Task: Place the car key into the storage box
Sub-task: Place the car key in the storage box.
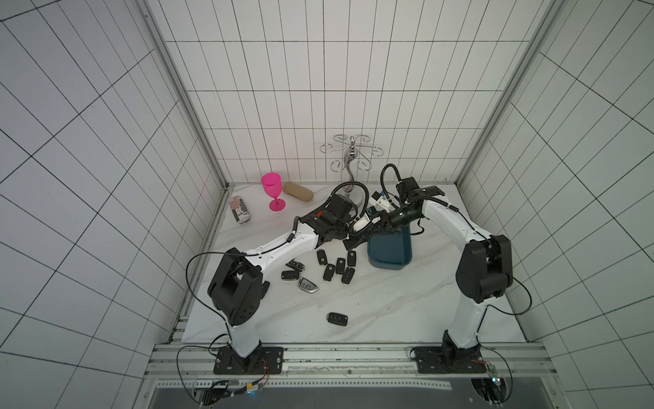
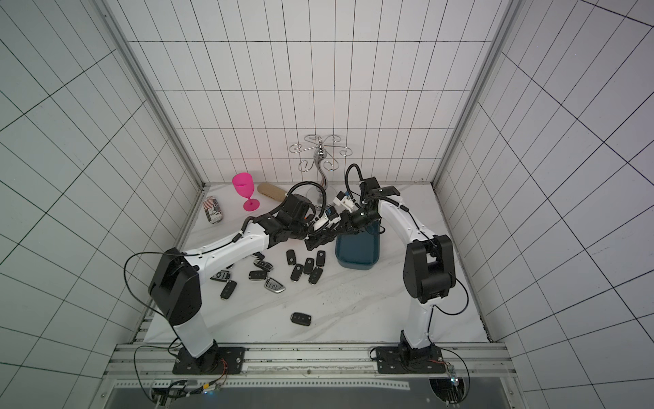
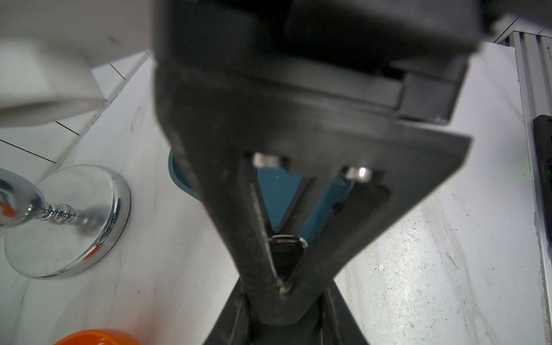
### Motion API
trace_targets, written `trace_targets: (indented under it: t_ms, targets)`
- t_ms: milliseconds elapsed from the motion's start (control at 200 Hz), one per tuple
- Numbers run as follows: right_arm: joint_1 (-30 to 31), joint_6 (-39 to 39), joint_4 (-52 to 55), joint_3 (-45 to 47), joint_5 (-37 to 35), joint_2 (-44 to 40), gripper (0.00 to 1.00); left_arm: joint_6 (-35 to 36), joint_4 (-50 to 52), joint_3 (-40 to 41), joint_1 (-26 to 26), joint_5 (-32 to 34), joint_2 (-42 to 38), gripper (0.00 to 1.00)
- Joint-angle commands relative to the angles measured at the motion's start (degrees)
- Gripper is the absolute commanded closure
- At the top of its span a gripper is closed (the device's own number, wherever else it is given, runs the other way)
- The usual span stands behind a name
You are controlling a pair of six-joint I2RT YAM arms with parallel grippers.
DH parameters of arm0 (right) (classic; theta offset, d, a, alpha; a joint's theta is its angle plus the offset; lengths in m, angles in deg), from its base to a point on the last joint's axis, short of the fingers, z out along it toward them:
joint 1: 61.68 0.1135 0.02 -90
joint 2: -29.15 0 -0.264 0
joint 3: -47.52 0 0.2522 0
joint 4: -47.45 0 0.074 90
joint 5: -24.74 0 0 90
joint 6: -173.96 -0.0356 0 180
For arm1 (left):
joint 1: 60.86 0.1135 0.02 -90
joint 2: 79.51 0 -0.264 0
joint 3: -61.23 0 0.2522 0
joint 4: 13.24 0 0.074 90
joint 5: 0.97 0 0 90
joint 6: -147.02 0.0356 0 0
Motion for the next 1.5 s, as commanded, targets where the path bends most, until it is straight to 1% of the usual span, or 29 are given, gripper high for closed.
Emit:
trace_targets:
  t_ms: [0, 55, 120, 185, 285, 335, 400, 440, 520, 675, 695, 710, 770, 834, 889, 894, 899, 914, 984, 999, 1014, 1099, 1184, 1264, 1339, 1389, 1494]
  targets:
    - [0.4, 1.3, 0.5, -0.3, 1.6, -1.1, 0.69, 0.0, -1.4, -2.2, -0.4, 0.1, 1.5, 0.83]
    - [0.7, 1.4, 0.6, -0.1, 2.0, -1.3, 0.74, -0.1, -1.4, -2.5, -0.5, 0.2, 1.8, 0.83]
    - [0.9, 1.7, 0.6, 0.2, 1.8, -1.5, 0.76, -0.3, -1.5, -2.9, -0.5, 0.0, 2.2, 0.83]
    - [0.9, 1.8, 0.6, 0.3, 1.7, -1.6, 0.82, -0.2, -1.5, -3.0, -0.6, 0.1, 2.4, 0.83]
    - [0.9, 1.9, 0.6, 0.2, 1.9, -1.8, 0.88, -0.2, -1.5, -3.1, -0.7, 0.2, 2.8, 0.8]
    - [0.8, 2.0, 0.7, 0.2, 1.6, -2.0, 0.9, -0.2, -1.5, -3.1, -0.7, 0.0, 2.9, 0.75]
    - [0.4, 2.1, 0.7, 0.2, 1.0, -2.3, 0.9, -0.4, -1.4, -3.2, -0.7, -0.1, 3.1, 0.61]
    - [-0.2, 1.9, 0.6, 0.0, 0.6, -2.4, 0.91, -0.4, -1.4, -3.3, -0.7, 0.1, 3.2, 0.54]
    - [-1.6, 1.9, 0.6, -0.1, -0.3, -2.8, 0.91, -0.4, -1.1, -3.4, -0.7, 0.3, 3.2, 0.46]
    - [-5.8, 1.6, 0.3, -0.8, -1.5, -2.9, 0.91, -0.4, 0.1, -3.8, -0.7, 1.5, 2.9, 0.39]
    - [-6.4, 1.6, 0.3, -1.0, -1.8, -2.8, 0.91, -0.4, 0.3, -3.8, -0.7, 1.8, 2.7, 0.35]
    - [-6.9, 1.6, 0.3, -1.2, -2.1, -2.7, 0.91, -0.4, 0.5, -3.8, -0.7, 2.1, 2.6, 0.34]
    - [-8.5, 1.9, 0.1, -1.6, -4.1, -2.2, 0.91, 0.0, 1.5, -3.7, -0.7, 4.5, 1.9, 0.34]
    - [-10.5, 1.3, -2.3, -0.5, -6.3, -2.3, 0.91, 0.8, 1.6, -2.7, 0.2, 6.6, 0.3, 0.33]
    - [-11.5, 1.3, -3.8, 0.0, -8.9, -1.9, 0.9, 0.5, 1.5, -1.6, 2.5, 6.8, -1.2, 0.33]
    - [-11.6, 1.3, -3.9, 0.0, -9.3, -1.9, 0.91, 0.5, 1.5, -1.5, 2.8, 6.7, -1.4, 0.28]
    - [-11.7, 1.3, -4.0, 0.0, -9.5, -1.8, 0.91, 0.3, 1.6, -1.4, 3.1, 6.6, -1.5, 0.25]
    - [-11.8, 1.5, -4.0, 0.0, -10.4, -1.6, 0.9, 0.0, 1.6, -1.1, 4.0, 6.2, -1.8, 0.22]
    - [-11.9, 2.0, -4.4, 0.3, -13.6, -0.7, 0.9, -1.5, 3.5, -0.7, 8.9, 4.0, -3.1, 0.22]
    - [-11.9, 1.9, -4.6, 0.5, -14.6, -0.6, 0.91, -1.9, 4.2, -0.8, 10.0, 3.8, -3.3, 0.12]
    - [-11.9, 1.7, -5.1, 0.8, -15.5, -0.4, 0.9, -2.3, 4.6, -0.8, 11.0, 3.9, -3.4, 0.1]
    - [-11.8, 1.4, -7.3, 2.4, -20.9, 0.1, 0.91, -5.2, 8.3, -1.7, 18.1, 4.5, -3.8, 0.1]
    - [-11.8, 2.3, -7.1, 2.6, -24.6, 1.4, 0.91, -6.9, 14.0, -3.4, 25.6, 3.0, -3.2, 0.1]
    - [-11.0, 2.6, -7.3, 3.2, -28.4, 2.1, 0.91, -7.1, 19.3, -4.7, 31.5, 2.4, -2.0, 0.1]
    - [-9.6, 2.7, -7.1, 3.1, -31.7, 2.8, 0.91, -6.6, 24.2, -5.7, 35.6, 4.4, -0.3, 0.1]
    - [-8.2, 2.9, -7.1, 3.1, -34.7, 3.2, 0.91, -6.3, 28.2, -6.8, 37.4, 6.8, 1.2, 0.12]
    - [-5.4, 3.7, -5.9, 2.0, -38.5, 4.8, 0.91, -7.4, 31.2, -5.4, 41.9, 5.1, 2.6, 0.14]
